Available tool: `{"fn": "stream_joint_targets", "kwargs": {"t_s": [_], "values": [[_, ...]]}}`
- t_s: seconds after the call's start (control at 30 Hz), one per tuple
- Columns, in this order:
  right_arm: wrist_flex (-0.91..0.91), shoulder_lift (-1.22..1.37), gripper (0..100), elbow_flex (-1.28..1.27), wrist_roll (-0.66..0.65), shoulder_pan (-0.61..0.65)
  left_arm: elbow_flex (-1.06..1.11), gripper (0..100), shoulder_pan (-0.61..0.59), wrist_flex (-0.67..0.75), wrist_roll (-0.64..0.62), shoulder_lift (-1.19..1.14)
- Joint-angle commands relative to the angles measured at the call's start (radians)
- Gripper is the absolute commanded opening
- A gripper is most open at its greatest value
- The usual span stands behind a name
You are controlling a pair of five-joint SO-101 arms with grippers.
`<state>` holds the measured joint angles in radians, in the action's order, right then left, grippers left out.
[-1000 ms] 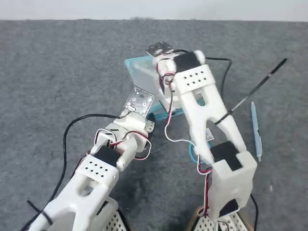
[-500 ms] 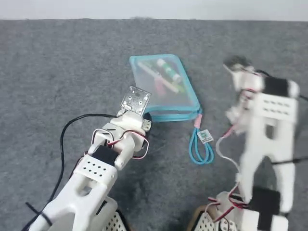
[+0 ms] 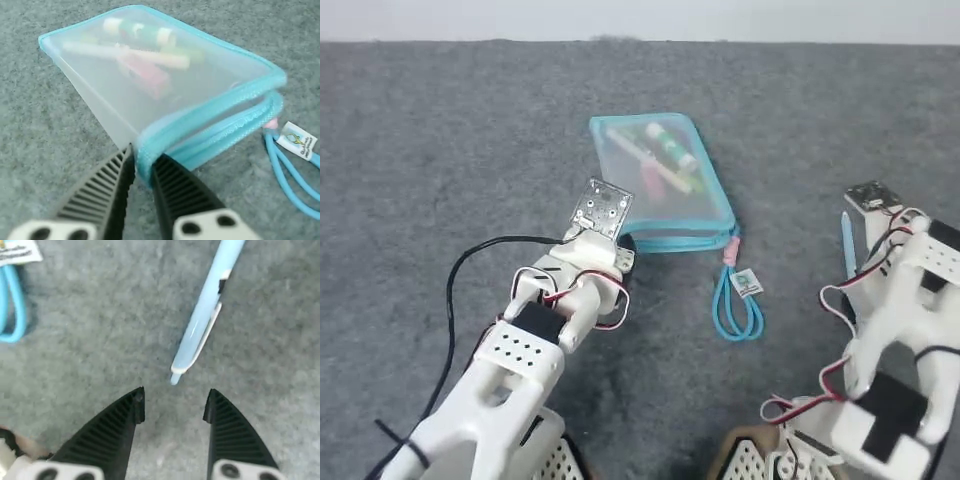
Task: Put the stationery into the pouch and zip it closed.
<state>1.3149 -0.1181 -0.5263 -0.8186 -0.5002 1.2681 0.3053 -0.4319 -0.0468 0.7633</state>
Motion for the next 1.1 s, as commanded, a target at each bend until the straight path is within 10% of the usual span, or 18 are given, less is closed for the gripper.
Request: {"fn": "stream_joint_targets", "kwargs": {"t_s": [0.0, 0.53, 1.07], "values": [[-0.067, 0.042, 19.1, 0.005, -0.012, -0.007, -0.012, 1, -0.005, 0.029, 0.015, 0.006], [-0.196, 0.214, 1.3, 0.009, -0.011, -0.012, -0.010, 1, -0.003, 0.029, 0.015, 0.006], [0.314, -0.582, 0.6, 0.003, -0.009, 0.183, -0.001, 1, -0.005, 0.032, 0.015, 0.006]]}}
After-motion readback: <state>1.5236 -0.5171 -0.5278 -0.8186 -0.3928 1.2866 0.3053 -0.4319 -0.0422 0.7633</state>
